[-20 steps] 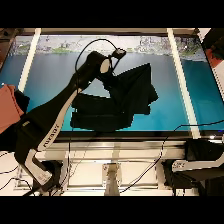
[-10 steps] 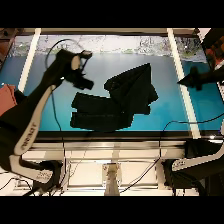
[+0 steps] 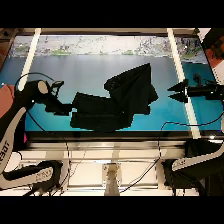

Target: Fold the clothes and pants, and hang the long-sleeved shirts on hangers.

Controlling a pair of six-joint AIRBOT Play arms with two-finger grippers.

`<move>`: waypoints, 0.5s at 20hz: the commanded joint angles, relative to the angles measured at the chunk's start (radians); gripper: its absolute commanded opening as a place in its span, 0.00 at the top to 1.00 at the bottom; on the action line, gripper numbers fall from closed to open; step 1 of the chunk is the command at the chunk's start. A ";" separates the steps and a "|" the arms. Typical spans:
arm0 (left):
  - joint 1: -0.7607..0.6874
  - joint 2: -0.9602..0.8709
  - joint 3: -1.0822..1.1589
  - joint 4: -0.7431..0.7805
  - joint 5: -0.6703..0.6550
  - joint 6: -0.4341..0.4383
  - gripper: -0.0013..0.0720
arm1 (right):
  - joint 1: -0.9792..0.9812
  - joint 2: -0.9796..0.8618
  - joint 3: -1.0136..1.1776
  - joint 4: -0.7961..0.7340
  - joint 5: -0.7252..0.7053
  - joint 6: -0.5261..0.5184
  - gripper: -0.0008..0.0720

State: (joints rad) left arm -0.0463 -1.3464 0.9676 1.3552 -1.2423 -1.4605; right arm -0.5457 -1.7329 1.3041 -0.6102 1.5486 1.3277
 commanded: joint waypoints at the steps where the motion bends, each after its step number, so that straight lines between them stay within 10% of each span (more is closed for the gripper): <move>1: 0.031 -0.010 -0.059 -0.106 0.063 0.050 0.55 | 0.024 -0.001 -0.011 -0.021 -0.018 0.025 0.26; 8: 0.031 -0.052 -0.059 -0.282 0.163 0.135 0.55 | 0.086 -0.001 -0.011 -0.042 -0.026 0.025 0.26; 10: 0.031 -0.052 -0.059 -0.298 0.163 0.161 0.77 | 0.093 -0.001 -0.011 -0.057 -0.031 0.024 0.26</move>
State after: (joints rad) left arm -0.0170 -1.3937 0.9112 1.1126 -1.1065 -1.3331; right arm -0.4679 -1.7336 1.2938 -0.6506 1.5246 1.3506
